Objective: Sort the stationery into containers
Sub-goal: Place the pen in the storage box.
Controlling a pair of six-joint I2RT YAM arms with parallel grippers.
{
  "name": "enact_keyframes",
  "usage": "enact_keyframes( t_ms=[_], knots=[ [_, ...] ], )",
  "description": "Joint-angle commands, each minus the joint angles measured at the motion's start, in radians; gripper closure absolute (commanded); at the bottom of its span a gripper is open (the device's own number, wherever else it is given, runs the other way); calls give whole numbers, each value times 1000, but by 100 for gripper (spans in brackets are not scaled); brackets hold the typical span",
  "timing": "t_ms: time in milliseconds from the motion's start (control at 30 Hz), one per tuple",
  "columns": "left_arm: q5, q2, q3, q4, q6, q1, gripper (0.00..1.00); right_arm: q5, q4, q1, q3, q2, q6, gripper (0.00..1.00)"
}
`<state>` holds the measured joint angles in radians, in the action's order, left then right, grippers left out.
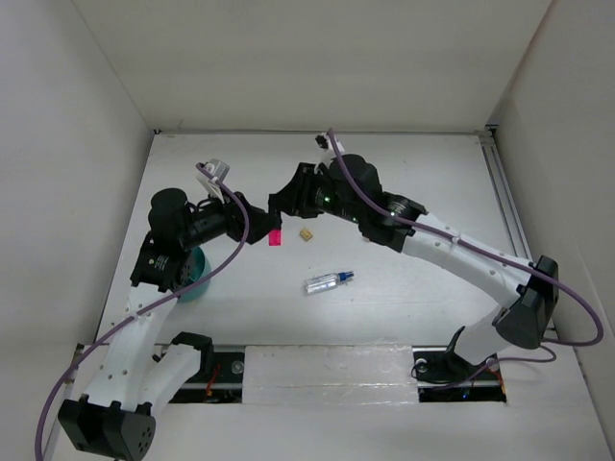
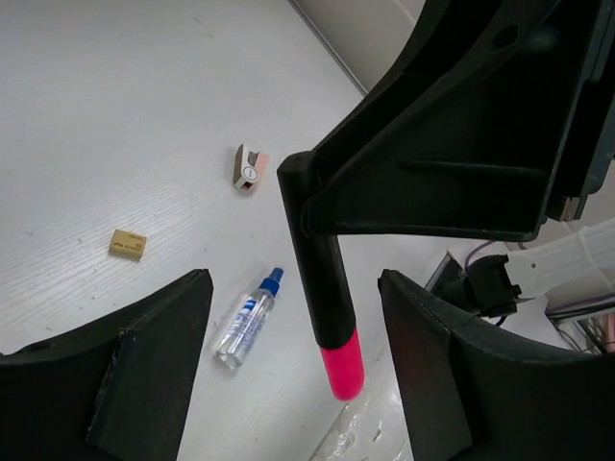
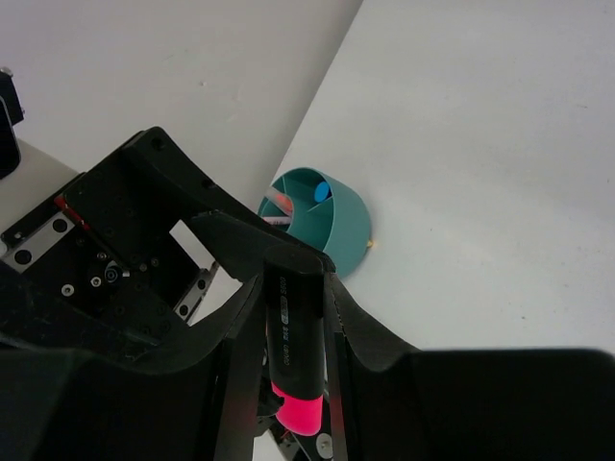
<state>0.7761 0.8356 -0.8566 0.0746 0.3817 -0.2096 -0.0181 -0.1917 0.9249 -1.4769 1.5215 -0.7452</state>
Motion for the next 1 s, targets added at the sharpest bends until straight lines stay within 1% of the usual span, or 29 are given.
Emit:
enact_keyframes(
  t_ms=[0, 33, 67, 100, 167, 267, 300, 333, 367, 467, 500, 633, 667, 733, 767, 800, 833, 867, 900, 933, 967],
  knots=[
    [-11, -4, -2, -15, -12, -4, 35, -23, 69, 25, -48, 17, 18, 100],
    [-11, -4, -2, -15, -12, -4, 36, -23, 69, 35, -48, 17, 18, 100],
    [-20, -4, -2, -15, -12, -4, 42, -23, 69, 35, -48, 28, 18, 100],
    [-20, -4, -2, -15, -12, -4, 44, -23, 69, 48, -57, 28, 18, 100],
    [-32, -13, -2, -15, -12, -4, 44, -34, 69, 48, -57, 28, 18, 100],
    [-41, -13, -2, -15, -12, -4, 55, -34, 69, 57, -57, 37, 9, 100],
    [-41, -13, -2, -6, -12, -4, 64, -34, 69, 57, -66, 37, 9, 100],
    [-41, -13, -2, -6, -12, -4, 64, -34, 69, 57, -66, 37, 9, 100],
    [-41, -13, -2, -6, -12, -4, 75, -34, 69, 57, -66, 37, 9, 100],
    [-41, -13, -12, -6, -12, -4, 92, -34, 69, 57, -66, 37, 9, 100],
    [-52, -4, -12, -6, -12, -4, 100, -34, 69, 57, -66, 37, 9, 100],
    [-92, -4, -21, 17, -12, -4, 100, -54, 78, 57, -86, 37, 9, 100],
    [-107, -4, -21, 17, -12, -4, 100, -54, 78, 57, -86, 37, 9, 99],
    [-181, -15, -21, 17, -12, -4, 100, -45, 78, 57, -86, 37, 20, 90],
    [-211, -15, -21, 28, -12, -4, 100, -45, 78, 57, -76, 23, 20, 82],
    [-242, -27, -21, 28, -21, -4, 100, -33, 78, 57, -63, 5, 29, 78],
    [-312, -38, -12, 28, -21, -4, 100, -23, 78, 57, -63, -6, 29, 74],
    [-351, -38, -12, 45, -21, -4, 100, -10, 78, 46, -39, -20, 29, 69],
    [-391, -38, -12, 57, -21, -4, 100, -9, 78, 35, -30, -52, 39, 66],
    [-475, -38, -24, 69, -21, -4, 100, -9, 78, 23, -17, -73, 40, 59],
    [-521, -38, -36, 82, -21, -4, 100, 0, 78, -3, -4, -96, 49, 53]
  ],
)
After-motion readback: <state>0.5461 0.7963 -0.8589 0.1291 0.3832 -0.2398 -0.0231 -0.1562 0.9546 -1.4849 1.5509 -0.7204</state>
